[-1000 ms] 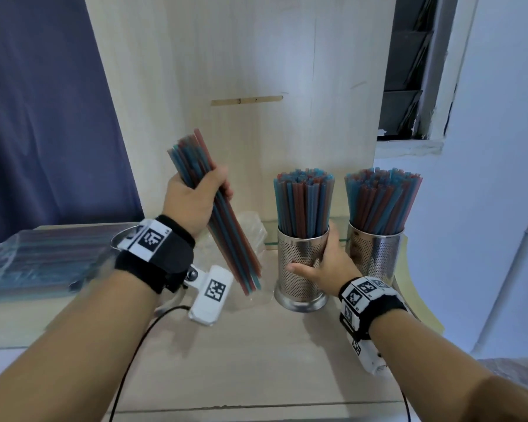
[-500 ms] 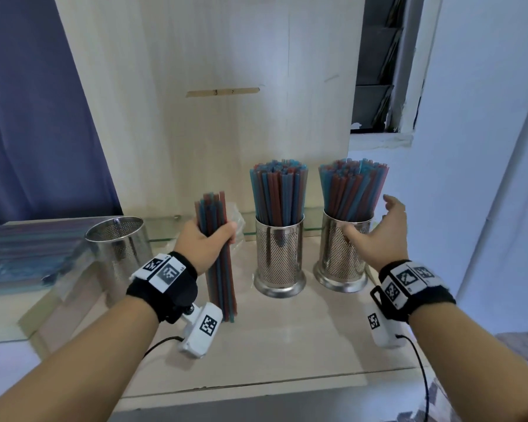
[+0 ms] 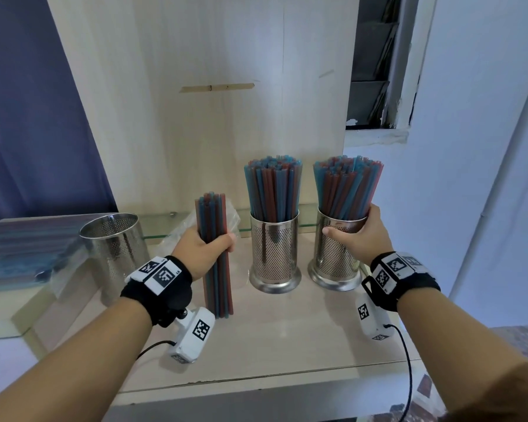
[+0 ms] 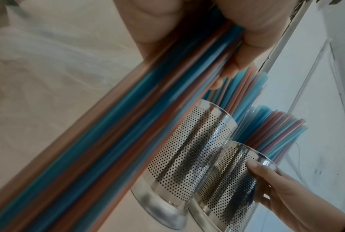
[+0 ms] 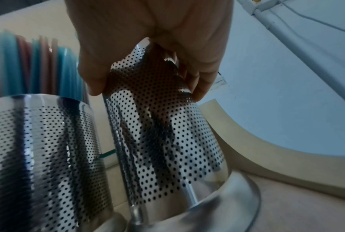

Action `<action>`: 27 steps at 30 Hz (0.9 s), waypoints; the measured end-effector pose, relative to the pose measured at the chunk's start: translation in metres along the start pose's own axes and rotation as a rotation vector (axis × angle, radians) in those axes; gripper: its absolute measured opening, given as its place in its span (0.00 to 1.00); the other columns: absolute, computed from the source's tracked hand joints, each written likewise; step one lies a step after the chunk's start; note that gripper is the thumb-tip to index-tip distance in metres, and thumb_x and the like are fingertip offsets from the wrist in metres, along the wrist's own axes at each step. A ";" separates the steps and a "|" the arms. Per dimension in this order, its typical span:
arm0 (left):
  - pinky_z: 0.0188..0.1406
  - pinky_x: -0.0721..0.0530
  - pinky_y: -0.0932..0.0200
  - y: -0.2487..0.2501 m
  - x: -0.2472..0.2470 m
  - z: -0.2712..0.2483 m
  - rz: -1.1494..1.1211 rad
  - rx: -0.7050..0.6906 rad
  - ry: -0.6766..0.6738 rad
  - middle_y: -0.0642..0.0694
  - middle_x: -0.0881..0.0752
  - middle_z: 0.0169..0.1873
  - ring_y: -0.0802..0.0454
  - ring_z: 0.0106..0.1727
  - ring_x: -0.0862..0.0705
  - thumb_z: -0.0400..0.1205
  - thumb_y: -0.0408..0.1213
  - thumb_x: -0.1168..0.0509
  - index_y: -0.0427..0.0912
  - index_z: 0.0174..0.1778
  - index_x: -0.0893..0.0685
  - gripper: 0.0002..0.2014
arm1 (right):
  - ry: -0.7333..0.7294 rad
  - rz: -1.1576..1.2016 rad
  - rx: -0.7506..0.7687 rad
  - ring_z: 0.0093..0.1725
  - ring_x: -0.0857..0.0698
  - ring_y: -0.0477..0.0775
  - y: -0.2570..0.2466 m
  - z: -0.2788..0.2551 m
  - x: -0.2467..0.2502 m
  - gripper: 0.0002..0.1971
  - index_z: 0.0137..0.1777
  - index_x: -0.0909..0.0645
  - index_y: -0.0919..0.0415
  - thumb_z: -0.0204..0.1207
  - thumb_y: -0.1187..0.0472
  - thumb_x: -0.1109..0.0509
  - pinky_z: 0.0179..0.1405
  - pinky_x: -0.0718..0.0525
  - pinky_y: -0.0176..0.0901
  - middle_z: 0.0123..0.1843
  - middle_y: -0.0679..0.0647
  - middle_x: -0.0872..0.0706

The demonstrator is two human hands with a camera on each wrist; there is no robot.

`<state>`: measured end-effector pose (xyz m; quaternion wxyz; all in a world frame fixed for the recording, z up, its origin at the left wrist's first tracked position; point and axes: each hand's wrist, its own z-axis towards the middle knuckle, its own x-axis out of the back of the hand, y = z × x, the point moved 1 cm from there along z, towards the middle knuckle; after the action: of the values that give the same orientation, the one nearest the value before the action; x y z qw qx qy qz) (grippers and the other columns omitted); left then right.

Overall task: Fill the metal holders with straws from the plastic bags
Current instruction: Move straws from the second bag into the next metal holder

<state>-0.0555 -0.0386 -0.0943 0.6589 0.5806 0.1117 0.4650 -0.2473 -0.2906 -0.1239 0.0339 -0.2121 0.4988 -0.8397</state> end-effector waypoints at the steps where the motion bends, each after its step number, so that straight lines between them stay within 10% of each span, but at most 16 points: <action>1: 0.42 0.17 0.56 0.000 -0.001 0.000 0.004 0.002 0.001 0.39 0.14 0.36 0.48 0.38 0.16 0.69 0.49 0.30 0.34 0.37 0.15 0.18 | 0.003 -0.006 -0.002 0.54 0.18 0.47 -0.001 -0.004 0.001 0.44 0.73 0.32 0.56 0.60 0.53 0.11 0.49 0.23 0.34 0.58 0.45 0.19; 6: 0.38 0.21 0.58 -0.003 -0.006 0.004 0.042 0.004 0.048 0.42 0.16 0.34 0.47 0.37 0.17 0.79 0.37 0.29 0.34 0.38 0.15 0.09 | 0.054 -0.069 0.002 0.54 0.18 0.46 -0.011 -0.031 0.007 0.46 0.70 0.31 0.57 0.56 0.48 0.10 0.48 0.20 0.33 0.59 0.46 0.20; 10: 0.36 0.23 0.59 -0.004 -0.010 0.004 0.042 0.007 0.074 0.40 0.16 0.34 0.46 0.37 0.17 0.78 0.37 0.29 0.31 0.41 0.15 0.10 | 0.220 -0.178 0.020 0.64 0.21 0.60 -0.019 -0.065 -0.003 0.50 0.75 0.32 0.63 0.57 0.44 0.12 0.65 0.19 0.56 0.65 0.61 0.22; 16: 0.35 0.23 0.60 0.003 -0.010 -0.003 0.035 0.007 0.074 0.40 0.15 0.35 0.46 0.37 0.17 0.79 0.37 0.30 0.30 0.41 0.15 0.11 | 0.075 -0.234 0.080 0.73 0.32 0.56 -0.026 -0.095 0.008 0.47 0.79 0.36 0.59 0.64 0.49 0.16 0.71 0.30 0.46 0.71 0.58 0.30; 22: 0.35 0.23 0.61 0.013 -0.006 -0.010 -0.022 0.020 0.062 0.41 0.15 0.36 0.47 0.39 0.17 0.77 0.40 0.28 0.38 0.39 0.15 0.08 | -0.165 -0.281 0.267 0.81 0.37 0.50 -0.008 -0.066 0.049 0.26 0.67 0.24 0.55 0.71 0.53 0.19 0.76 0.38 0.44 0.78 0.51 0.33; 27: 0.42 0.19 0.55 0.026 -0.003 -0.014 -0.092 -0.001 0.068 0.43 0.13 0.32 0.46 0.37 0.16 0.62 0.53 0.31 0.41 0.31 0.16 0.16 | 0.116 -0.344 0.433 0.64 0.21 0.65 0.001 -0.067 0.036 0.18 0.49 0.14 0.65 0.65 0.56 0.14 0.66 0.28 0.43 0.59 0.62 0.19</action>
<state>-0.0791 -0.0345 -0.0771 0.6757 0.5585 0.1603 0.4536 -0.3059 -0.2459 -0.1408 -0.0932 -0.2330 0.2654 -0.9309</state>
